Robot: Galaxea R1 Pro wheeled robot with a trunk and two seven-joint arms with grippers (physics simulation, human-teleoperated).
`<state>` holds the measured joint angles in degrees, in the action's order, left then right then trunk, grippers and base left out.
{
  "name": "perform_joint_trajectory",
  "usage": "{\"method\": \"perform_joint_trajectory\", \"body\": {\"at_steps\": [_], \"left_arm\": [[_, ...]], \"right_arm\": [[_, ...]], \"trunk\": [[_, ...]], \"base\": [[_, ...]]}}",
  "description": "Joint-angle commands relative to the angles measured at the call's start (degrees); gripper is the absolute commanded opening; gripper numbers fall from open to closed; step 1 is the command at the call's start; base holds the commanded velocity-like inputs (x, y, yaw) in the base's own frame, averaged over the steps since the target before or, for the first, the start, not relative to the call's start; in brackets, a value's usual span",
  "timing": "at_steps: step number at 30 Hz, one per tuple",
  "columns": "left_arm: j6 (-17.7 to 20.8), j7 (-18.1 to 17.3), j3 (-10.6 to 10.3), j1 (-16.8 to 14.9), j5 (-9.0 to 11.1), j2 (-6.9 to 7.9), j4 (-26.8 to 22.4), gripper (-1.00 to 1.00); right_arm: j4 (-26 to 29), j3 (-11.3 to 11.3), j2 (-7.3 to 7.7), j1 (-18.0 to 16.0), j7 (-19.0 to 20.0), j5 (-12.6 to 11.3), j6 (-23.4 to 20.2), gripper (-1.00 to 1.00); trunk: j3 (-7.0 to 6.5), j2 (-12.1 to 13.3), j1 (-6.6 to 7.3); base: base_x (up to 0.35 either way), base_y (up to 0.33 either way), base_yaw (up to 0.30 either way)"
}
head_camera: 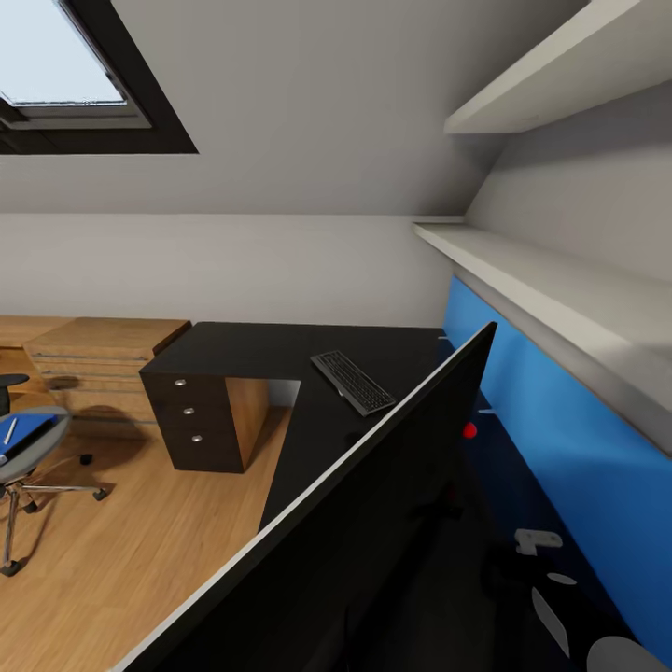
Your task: In the bedroom, organize the workspace by keeping the computer under the desk, ensuring the monitor is on the desk, placing the keyboard on the desk next to the monitor, placing the mouse on the desk next to the keyboard, moving the folder from the swivel chair onto the desk next to the mouse, stacking the notebook on top of the folder with the pen on top of the notebook, and positioning the swivel chair next to the desk.
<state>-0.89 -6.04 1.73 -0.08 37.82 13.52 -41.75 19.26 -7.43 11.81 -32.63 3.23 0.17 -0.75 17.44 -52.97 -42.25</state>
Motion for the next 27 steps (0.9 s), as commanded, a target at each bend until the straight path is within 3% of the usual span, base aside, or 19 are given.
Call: {"method": "perform_joint_trajectory", "body": {"at_steps": [1, 7, 27], "left_arm": [[0.0, -0.3, 0.0, 0.0, 0.6, 0.01, 0.0, 1.00], [0.0, -0.3, 0.0, 0.0, 0.6, -0.04, 0.0, 1.00], [0.0, -0.3, 0.0, 0.0, 0.6, -0.07, 0.0, 1.00]], "right_arm": [[-0.1, -0.3, -0.03, 0.0, 0.3, 0.2, -0.2, -1.00], [0.0, -0.3, -0.03, 0.0, 0.3, 0.2, -0.2, -1.00], [0.0, -0.2, -0.12, 0.0, 0.1, 0.2, 0.0, -1.00]], "trunk": [[-0.11, 0.4, 0.22], [-1.19, 2.8, 1.54], [-4.78, 10.8, 5.93]], "base": [[0.000, 0.000, 0.000], [-0.086, 0.000, 0.000], [-0.331, 0.000, 0.000]]}}
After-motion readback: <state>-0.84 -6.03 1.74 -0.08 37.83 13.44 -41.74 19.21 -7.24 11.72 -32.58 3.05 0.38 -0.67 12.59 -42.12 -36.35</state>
